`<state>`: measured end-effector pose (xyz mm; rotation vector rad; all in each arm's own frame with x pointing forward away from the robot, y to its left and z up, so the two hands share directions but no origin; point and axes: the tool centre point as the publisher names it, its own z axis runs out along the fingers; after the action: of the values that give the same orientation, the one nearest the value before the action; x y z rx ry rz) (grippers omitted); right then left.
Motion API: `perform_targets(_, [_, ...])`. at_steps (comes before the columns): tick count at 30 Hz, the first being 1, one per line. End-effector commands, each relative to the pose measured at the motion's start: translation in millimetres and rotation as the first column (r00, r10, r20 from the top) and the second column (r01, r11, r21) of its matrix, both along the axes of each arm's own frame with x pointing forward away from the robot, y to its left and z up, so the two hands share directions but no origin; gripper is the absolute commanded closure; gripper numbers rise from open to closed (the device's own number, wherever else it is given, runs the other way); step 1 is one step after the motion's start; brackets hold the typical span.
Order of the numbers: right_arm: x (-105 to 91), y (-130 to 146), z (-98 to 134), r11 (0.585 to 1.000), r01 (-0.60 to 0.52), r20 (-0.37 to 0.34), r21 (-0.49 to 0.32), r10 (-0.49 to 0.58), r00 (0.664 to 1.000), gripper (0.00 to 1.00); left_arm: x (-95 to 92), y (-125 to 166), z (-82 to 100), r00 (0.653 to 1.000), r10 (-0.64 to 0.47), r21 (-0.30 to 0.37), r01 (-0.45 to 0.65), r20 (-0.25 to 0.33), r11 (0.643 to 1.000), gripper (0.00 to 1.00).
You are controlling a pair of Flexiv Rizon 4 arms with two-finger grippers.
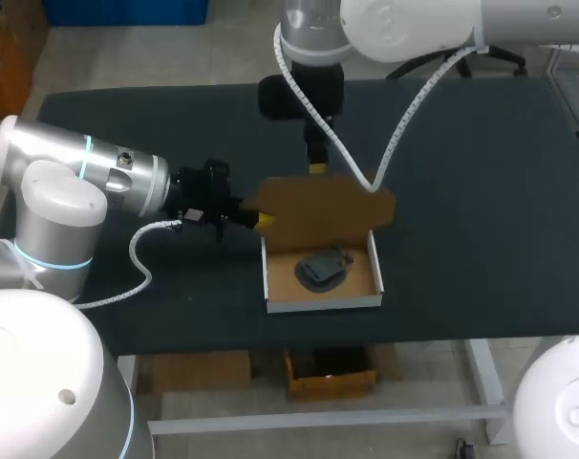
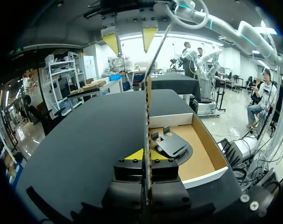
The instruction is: Assemble the packaging by folding the flat box into shape, placing the metal phone stand inside, and closing the box properly
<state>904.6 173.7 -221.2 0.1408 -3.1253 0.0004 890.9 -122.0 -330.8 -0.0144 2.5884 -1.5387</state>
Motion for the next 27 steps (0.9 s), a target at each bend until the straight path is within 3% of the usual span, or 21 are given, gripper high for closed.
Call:
perform_targets(1, [-6.6, -1, 1, 1.0, 0.002, 0.008, -0.007, -0.002, 1.0, 0.64, -0.2, 0, -2.4, 1.0, 0.0, -0.003, 0.0, 0.002, 1.0, 1.0])
perform_targets(27, [-25.4, -5, -12, 1.0, 0.011, -0.014, -0.017, -0.011, 1.0, 0.64, -0.2, 0, -2.4, 1.0, 0.0, -0.003, 0.0, 0.002, 1.0, 1.0])
